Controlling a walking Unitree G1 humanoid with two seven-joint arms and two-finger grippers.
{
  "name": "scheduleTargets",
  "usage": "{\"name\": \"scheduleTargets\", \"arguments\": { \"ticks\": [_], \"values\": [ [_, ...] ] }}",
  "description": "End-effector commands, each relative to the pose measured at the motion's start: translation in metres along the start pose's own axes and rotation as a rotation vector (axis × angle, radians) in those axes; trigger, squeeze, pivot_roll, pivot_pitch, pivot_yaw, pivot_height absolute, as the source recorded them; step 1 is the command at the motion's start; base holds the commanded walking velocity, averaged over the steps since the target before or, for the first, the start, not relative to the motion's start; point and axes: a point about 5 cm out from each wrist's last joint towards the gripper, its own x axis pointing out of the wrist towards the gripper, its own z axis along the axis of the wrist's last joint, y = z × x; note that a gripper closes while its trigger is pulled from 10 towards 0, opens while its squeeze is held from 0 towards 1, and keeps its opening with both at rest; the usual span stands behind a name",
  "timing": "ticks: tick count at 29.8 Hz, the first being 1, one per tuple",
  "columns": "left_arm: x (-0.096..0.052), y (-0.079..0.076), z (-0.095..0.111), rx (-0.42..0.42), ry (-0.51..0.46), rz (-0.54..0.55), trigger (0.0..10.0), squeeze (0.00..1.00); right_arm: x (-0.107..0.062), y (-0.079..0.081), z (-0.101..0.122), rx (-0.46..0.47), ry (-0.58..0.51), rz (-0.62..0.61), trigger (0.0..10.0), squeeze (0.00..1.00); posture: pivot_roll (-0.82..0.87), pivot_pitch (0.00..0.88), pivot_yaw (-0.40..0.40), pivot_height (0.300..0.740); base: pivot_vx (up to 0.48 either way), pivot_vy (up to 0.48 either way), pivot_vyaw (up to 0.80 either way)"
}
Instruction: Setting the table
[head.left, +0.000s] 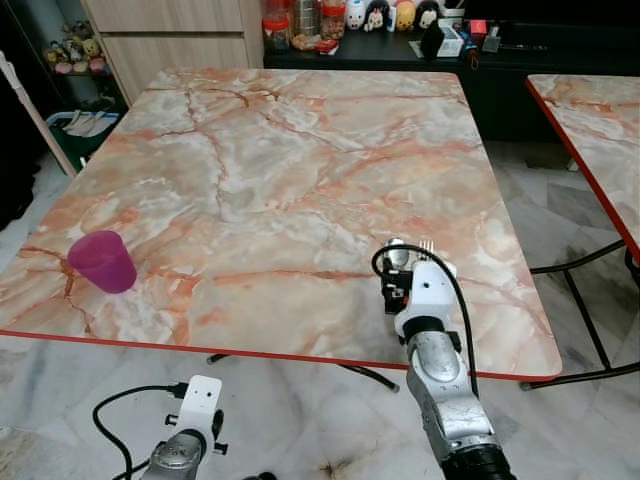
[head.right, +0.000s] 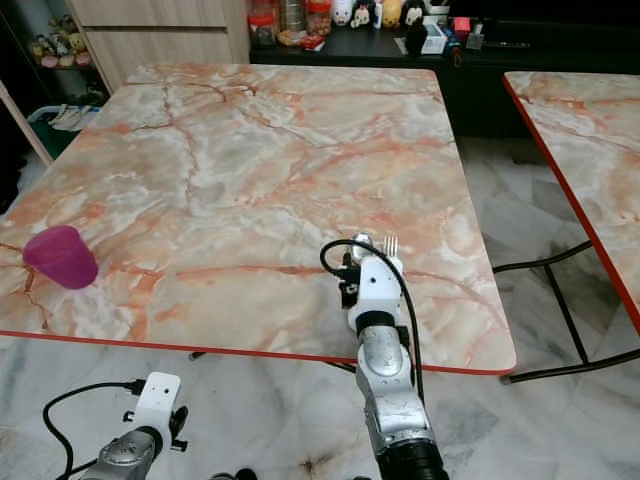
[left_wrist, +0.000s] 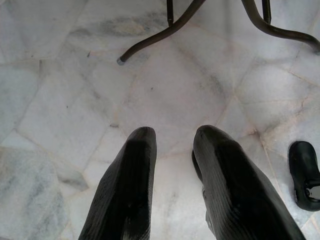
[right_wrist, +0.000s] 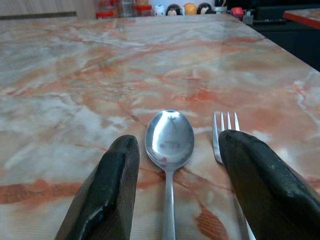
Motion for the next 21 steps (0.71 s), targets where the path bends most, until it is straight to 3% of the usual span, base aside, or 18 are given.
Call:
{"name": "scheduleTargets", "arguments": {
  "ticks": [1,21],
  "values": [
    [-0.001,0.0,-0.003,0.021,0.016,-0.008,10.0,0.0,0.0,0.0,0.004,0.014,-0.007,-0.001,10.0,0.0,-0.01,0.139,0.018,0.74,0.0,0.0,0.0],
    [0.0,-0.002,-0.001,0.018,0.01,-0.01,10.0,0.0,0.006,0.0,-0.013,0.031,0.108,-0.002,10.0,0.0,-0.01,0.132,0.013,0.74,0.0,0.0,0.0]
  ]
}}
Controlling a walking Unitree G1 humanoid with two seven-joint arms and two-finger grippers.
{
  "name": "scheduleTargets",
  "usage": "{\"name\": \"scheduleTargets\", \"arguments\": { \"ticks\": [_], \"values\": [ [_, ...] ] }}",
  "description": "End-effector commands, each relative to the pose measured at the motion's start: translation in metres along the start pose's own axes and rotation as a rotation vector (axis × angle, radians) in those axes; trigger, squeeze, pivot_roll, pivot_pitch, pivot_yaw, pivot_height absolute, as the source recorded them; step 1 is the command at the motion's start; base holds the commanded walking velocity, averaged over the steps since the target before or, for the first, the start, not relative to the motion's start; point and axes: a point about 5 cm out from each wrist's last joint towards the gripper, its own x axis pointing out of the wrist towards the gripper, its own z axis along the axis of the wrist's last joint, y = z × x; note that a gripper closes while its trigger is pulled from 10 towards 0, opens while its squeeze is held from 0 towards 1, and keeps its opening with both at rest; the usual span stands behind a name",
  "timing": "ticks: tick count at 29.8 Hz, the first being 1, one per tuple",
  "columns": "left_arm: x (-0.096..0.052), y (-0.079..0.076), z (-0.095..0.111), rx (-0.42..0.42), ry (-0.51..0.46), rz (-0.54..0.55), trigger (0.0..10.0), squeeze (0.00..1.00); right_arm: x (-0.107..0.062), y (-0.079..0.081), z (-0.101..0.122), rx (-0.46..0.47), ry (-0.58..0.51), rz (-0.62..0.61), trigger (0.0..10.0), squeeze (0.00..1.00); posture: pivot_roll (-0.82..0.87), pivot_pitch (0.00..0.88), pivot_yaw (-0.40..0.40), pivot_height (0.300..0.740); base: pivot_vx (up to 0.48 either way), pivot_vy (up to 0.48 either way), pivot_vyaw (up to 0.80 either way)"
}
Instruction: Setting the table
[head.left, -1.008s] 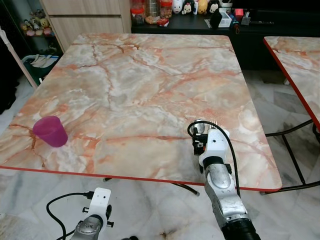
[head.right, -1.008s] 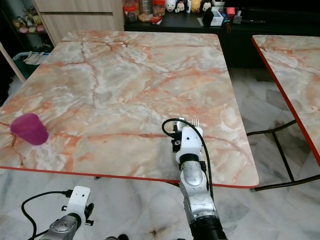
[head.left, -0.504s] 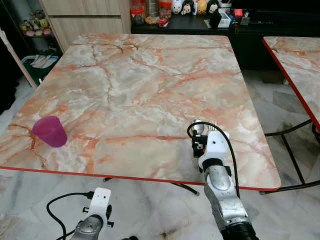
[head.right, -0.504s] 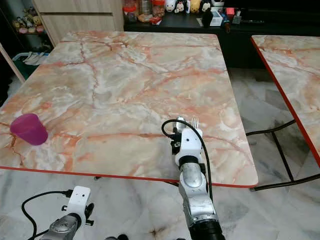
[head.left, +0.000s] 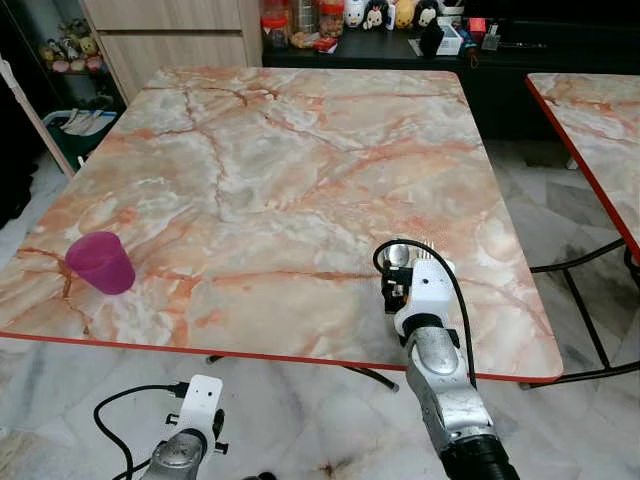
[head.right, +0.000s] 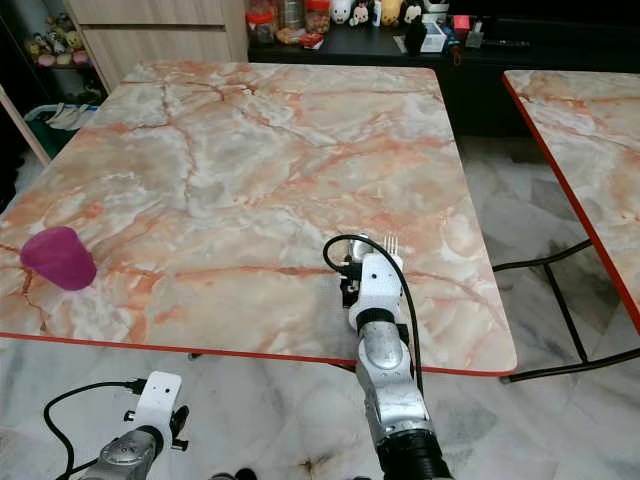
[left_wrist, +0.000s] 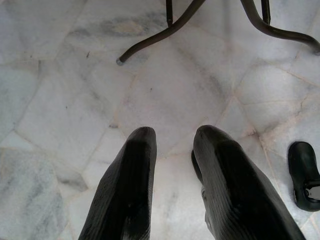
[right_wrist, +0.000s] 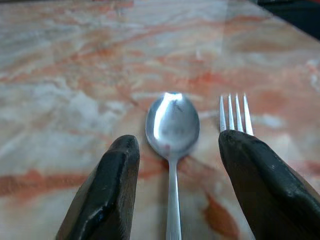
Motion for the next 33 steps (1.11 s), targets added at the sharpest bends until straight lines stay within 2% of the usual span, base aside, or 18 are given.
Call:
{"name": "scheduleTargets", "arguments": {
  "ticks": [1,12,23,24,25,26,33],
  "values": [
    [0.0,-0.001,-0.002,0.019,0.012,-0.008,10.0,0.0,0.001,-0.001,-0.004,0.013,0.03,-0.008,10.0,0.0,-0.01,0.132,0.013,0.74,0.0,0.0,0.0],
    [0.0,-0.001,-0.002,0.023,0.014,-0.013,10.0,0.0,0.002,-0.001,-0.015,0.006,0.095,-0.018,10.0,0.0,-0.01,0.135,0.013,0.74,0.0,0.0,0.0],
    [-0.001,-0.003,-0.004,0.023,0.019,-0.019,10.0,0.0,0.004,0.0,-0.015,0.001,0.106,-0.008,10.0,0.0,-0.01,0.135,0.014,0.74,0.0,0.0,0.0],
    [-0.001,-0.004,-0.004,0.022,0.02,-0.021,10.0,0.0,0.004,0.0,-0.016,-0.001,0.109,-0.005,8.7,0.0,-0.01,0.134,0.012,0.74,0.0,0.0,0.0],
    [-0.001,-0.004,-0.004,0.022,0.021,-0.022,10.0,0.0,0.004,0.0,-0.016,0.001,0.11,-0.005,8.7,0.0,-0.01,0.134,0.012,0.74,0.0,0.0,0.0],
    [-0.001,-0.004,-0.004,0.021,0.021,-0.022,10.0,0.0,0.004,0.0,-0.016,-0.002,0.114,-0.002,0.0,0.0,0.0,0.135,0.012,0.74,0.0,0.0,0.0],
    [-0.001,-0.005,-0.005,0.016,0.027,-0.028,10.0,0.0,0.006,0.002,-0.013,-0.004,0.104,0.012,0.0,0.0,0.0,0.129,0.008,0.74,0.0,0.0,0.0]
  ]
}}
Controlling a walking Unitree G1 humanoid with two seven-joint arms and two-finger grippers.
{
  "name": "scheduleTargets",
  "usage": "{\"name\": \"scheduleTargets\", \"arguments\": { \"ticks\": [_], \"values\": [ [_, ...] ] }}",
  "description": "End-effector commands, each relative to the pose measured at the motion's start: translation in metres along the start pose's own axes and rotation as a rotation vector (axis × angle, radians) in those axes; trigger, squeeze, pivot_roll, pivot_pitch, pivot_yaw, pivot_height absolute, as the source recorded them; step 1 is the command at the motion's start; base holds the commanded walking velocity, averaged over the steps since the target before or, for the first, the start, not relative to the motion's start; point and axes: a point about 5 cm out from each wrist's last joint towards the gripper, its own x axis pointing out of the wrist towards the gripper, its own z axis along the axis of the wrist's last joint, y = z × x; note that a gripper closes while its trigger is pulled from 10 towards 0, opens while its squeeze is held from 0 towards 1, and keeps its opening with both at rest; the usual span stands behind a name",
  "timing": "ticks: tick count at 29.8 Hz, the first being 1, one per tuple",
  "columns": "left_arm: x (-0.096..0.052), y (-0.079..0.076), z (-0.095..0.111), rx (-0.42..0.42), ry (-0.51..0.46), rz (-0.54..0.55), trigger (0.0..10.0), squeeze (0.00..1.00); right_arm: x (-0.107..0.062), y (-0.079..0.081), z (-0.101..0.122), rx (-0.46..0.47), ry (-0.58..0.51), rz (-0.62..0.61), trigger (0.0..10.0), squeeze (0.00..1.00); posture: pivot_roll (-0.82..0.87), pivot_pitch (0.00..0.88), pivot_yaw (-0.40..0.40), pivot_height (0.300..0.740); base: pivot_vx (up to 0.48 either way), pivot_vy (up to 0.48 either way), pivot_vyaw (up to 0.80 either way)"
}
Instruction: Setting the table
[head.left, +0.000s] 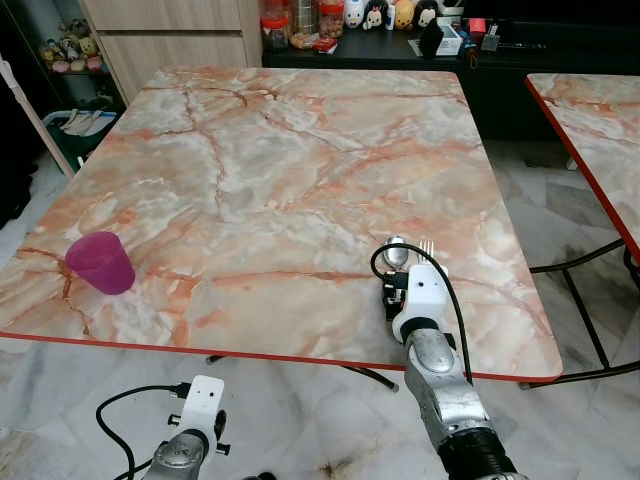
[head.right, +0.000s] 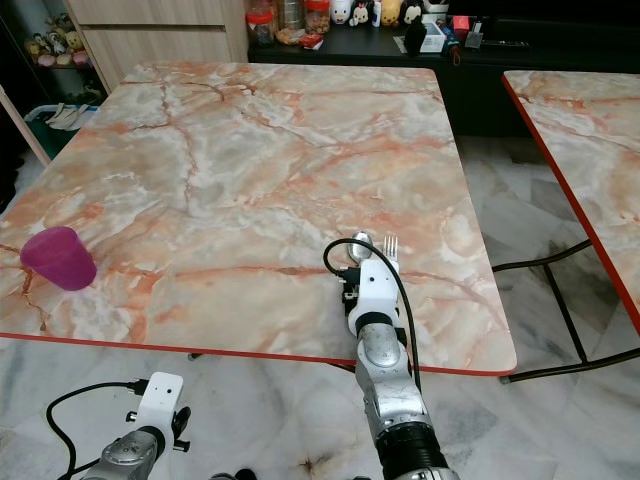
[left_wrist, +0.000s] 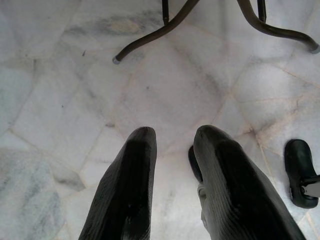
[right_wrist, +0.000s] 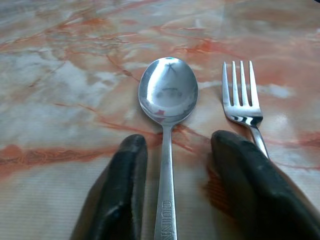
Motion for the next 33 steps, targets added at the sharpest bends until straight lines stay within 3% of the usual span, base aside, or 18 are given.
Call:
{"name": "scheduleTargets", "arguments": {
  "ticks": [1,24,27,30,31,32,33],
  "values": [
    [-0.001,-0.002,-0.004,0.017,0.02,-0.015,10.0,0.0,0.0,0.002,-0.005,-0.002,0.031,0.012,0.0,0.0,0.0,0.129,0.008,0.74,0.0,0.0,0.0],
    [0.0,-0.001,-0.002,0.015,0.026,-0.019,10.0,0.0,0.004,0.001,0.001,0.004,0.002,0.01,0.0,0.0,0.0,0.122,0.011,0.74,0.0,0.0,0.0],
    [0.0,-0.001,-0.002,0.012,0.027,-0.017,10.0,0.0,0.005,0.003,0.01,0.022,-0.047,0.025,0.0,0.0,0.0,0.12,0.01,0.74,0.0,0.0,0.0],
    [0.0,-0.001,-0.002,0.008,0.026,-0.013,10.0,0.0,0.004,0.011,0.031,0.019,-0.181,0.081,0.0,0.0,-0.01,0.114,0.01,0.74,0.0,0.0,0.0],
    [0.0,0.0,-0.002,0.008,0.025,-0.013,10.0,0.0,0.003,0.012,0.036,0.014,-0.213,0.09,3.6,0.0,-0.01,0.11,0.01,0.74,0.0,0.0,0.0],
    [0.0,0.0,-0.002,0.008,0.025,-0.012,10.0,0.0,0.003,0.013,0.039,0.009,-0.233,0.095,3.6,0.0,-0.01,0.11,0.009,0.74,0.0,0.0,0.0],
    [0.0,0.0,-0.002,0.008,0.025,-0.012,10.0,0.0,0.002,0.013,0.046,0.017,-0.275,0.096,10.0,0.0,-0.01,0.106,0.009,0.74,0.0,0.0,0.0]
  ]
}}
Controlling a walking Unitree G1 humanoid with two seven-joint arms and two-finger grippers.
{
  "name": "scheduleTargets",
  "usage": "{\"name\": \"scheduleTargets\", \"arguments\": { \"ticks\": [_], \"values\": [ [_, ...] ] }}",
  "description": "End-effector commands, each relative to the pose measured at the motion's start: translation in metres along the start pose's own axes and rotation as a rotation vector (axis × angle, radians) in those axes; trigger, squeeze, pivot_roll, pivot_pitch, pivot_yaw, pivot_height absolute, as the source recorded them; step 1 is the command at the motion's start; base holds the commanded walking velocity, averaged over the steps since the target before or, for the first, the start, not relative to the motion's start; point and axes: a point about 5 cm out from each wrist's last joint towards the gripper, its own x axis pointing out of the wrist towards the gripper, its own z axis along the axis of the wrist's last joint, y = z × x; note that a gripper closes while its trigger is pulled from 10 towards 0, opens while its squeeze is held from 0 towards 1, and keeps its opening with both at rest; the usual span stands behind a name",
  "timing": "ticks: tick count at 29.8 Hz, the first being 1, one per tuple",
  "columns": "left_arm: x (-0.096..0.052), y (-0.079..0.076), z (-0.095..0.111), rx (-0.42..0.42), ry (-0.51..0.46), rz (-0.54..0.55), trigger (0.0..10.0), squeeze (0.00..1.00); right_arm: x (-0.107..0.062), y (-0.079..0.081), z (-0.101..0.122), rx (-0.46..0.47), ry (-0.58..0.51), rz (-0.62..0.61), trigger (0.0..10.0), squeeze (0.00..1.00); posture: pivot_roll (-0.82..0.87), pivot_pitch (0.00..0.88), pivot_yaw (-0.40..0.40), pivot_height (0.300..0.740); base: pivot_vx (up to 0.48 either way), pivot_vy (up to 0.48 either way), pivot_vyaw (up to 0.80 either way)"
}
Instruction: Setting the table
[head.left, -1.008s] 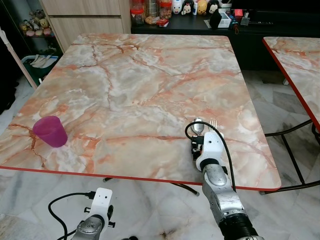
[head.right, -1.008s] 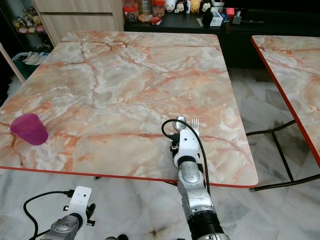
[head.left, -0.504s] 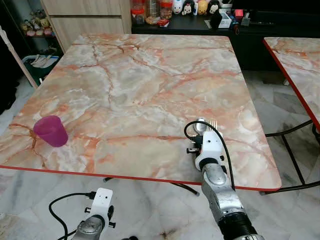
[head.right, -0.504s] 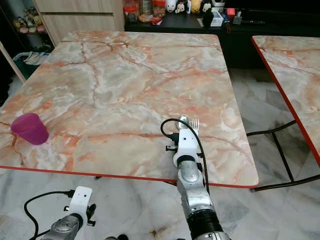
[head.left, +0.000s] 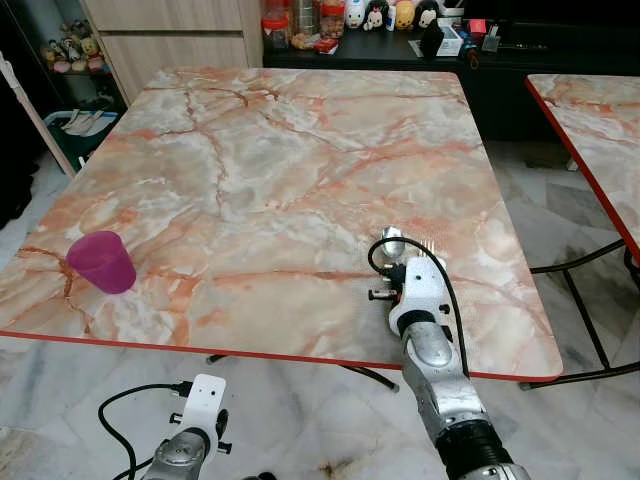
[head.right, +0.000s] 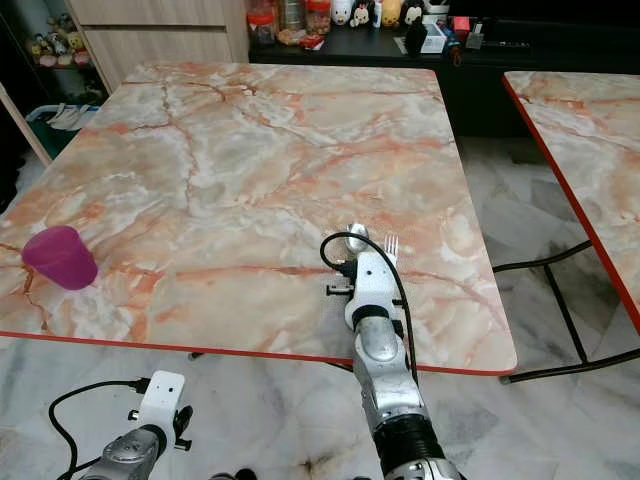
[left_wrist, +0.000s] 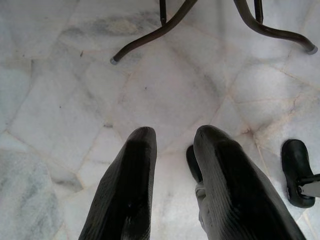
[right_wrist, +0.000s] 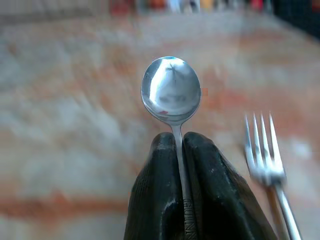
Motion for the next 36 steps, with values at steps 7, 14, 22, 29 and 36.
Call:
{"name": "scheduleTargets", "arguments": {
  "ticks": [7,14,22,29,36],
  "values": [
    [-0.001,0.003,-0.005,0.021,0.03,0.016,10.0,0.0,0.006,0.004,0.047,-0.029,-0.242,0.023,10.0,0.0,-0.01,0.091,0.002,0.74,0.0,-0.048,0.0],
    [-0.002,0.004,-0.009,0.024,0.041,0.032,10.0,0.0,0.007,0.005,0.051,-0.029,-0.264,0.052,10.0,0.0,-0.01,0.077,-0.007,0.74,0.0,-0.202,0.0],
    [-0.003,0.005,-0.012,0.021,0.052,0.041,10.0,0.0,0.006,0.004,0.049,-0.031,-0.26,0.049,10.0,0.0,-0.01,0.065,-0.011,0.74,0.0,-0.3,0.0],
    [-0.003,0.004,-0.013,0.03,0.054,0.038,10.0,0.0,0.007,0.002,0.048,-0.028,-0.252,0.035,10.0,0.0,-0.02,0.055,-0.009,0.74,0.0,-0.206,0.0],
    [-0.004,0.006,-0.015,0.035,0.058,0.04,10.0,0.0,0.008,-0.001,0.049,0.005,-0.251,0.021,10.0,0.0,-0.02,0.045,-0.005,0.74,0.0,-0.48,-0.06]
  ]
}}
